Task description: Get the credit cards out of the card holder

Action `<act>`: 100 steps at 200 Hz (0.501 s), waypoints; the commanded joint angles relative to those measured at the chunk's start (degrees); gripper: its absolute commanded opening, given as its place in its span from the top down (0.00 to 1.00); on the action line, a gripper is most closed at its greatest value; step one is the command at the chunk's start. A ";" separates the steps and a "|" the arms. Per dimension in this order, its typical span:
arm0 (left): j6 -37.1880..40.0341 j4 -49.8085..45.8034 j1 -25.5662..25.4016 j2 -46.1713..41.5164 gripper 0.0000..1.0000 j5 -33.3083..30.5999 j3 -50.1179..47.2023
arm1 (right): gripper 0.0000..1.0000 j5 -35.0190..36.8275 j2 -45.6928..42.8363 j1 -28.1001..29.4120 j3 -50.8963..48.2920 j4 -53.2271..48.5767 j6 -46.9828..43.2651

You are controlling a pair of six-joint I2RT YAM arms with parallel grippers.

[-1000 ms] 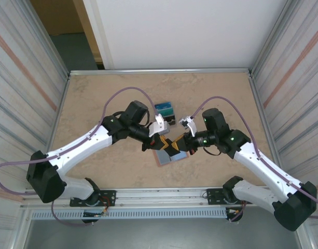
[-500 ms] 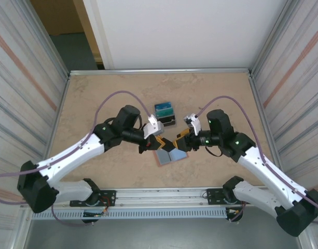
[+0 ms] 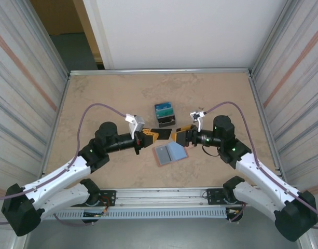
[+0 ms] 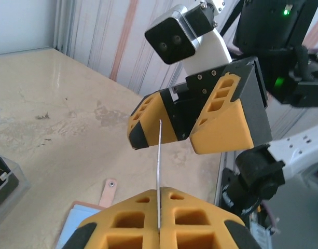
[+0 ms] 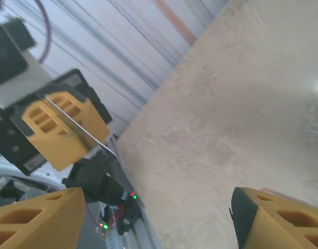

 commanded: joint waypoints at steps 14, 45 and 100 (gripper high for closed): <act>-10.19 11.58 0.39 0.19 1.00 -2.64 -2.48 | 0.29 -3.57 2.29 3.22 2.21 9.22 1.63; -13.55 16.37 0.33 1.69 1.00 -2.25 -3.26 | 0.42 -2.85 4.68 5.51 4.61 7.90 -1.01; -15.13 17.53 0.52 2.73 1.00 -1.84 -3.53 | 0.81 -4.59 7.66 5.71 5.94 10.69 -0.60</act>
